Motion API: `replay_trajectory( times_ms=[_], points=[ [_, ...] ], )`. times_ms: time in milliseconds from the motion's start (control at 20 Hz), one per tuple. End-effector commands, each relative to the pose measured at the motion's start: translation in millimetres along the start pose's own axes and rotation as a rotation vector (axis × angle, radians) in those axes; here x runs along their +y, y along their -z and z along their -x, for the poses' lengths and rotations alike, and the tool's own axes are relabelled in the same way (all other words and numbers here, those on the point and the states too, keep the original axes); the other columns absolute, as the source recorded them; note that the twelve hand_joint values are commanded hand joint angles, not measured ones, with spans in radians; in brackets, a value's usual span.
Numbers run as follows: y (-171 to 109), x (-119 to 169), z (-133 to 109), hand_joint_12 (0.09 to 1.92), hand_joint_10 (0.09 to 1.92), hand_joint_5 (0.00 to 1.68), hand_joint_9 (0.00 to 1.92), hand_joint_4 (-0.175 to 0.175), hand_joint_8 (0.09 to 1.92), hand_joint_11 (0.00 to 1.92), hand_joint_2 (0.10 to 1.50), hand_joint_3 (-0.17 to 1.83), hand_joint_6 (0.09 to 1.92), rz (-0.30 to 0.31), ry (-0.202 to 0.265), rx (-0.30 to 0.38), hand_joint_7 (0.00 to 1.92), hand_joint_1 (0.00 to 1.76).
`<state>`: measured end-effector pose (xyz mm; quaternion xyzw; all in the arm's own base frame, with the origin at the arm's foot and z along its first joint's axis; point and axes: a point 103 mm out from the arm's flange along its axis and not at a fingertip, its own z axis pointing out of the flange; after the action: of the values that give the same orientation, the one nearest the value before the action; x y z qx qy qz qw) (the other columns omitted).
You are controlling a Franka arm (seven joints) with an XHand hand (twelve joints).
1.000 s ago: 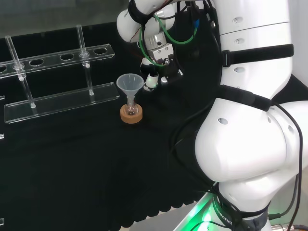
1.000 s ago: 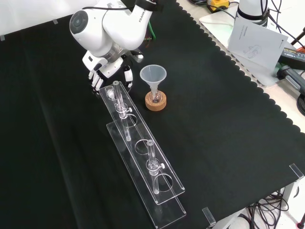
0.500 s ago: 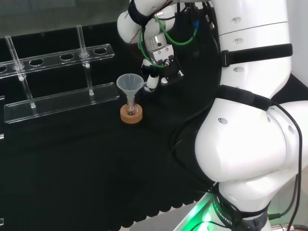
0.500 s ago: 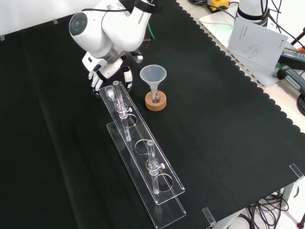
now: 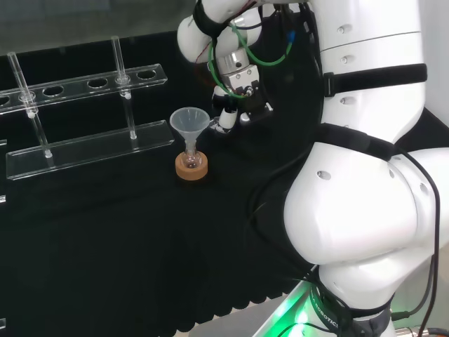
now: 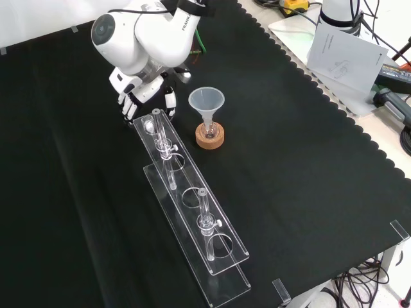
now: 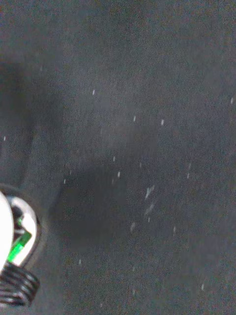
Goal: Pick up the weighing funnel.
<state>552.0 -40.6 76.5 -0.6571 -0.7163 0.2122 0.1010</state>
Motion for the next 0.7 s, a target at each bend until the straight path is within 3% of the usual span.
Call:
replay_trajectory(
  times_ms=[50, 150, 400, 500, 700],
  points=[
    [-4, -1, 10, 1.31, 0.54, 0.6, 0.73, -0.014, 0.7, 0.46, 0.6, 0.58, 0.63, -0.001, 0.013, -0.013, 0.44, 0.9],
    [-5, -2, 15, 1.31, 0.54, 0.6, 0.73, -0.014, 0.7, 0.47, 0.6, 0.58, 0.63, 0.002, 0.006, -0.016, 0.44, 0.9],
    [-2, 1, -4, 1.31, 0.54, 0.6, 0.74, -0.013, 0.69, 0.47, 0.6, 0.58, 0.64, 0.002, -0.001, -0.011, 0.45, 0.9],
    [-5, -2, 17, 1.31, 0.54, 0.6, 0.74, -0.013, 0.69, 0.47, 0.6, 0.58, 0.64, 0.005, 0.007, 0.004, 0.45, 0.9],
    [-6, -2, 19, 1.31, 0.54, 0.61, 0.74, -0.013, 0.69, 0.47, 0.6, 0.58, 0.64, 0.011, 0.011, 0.012, 0.45, 0.9]
  ],
)
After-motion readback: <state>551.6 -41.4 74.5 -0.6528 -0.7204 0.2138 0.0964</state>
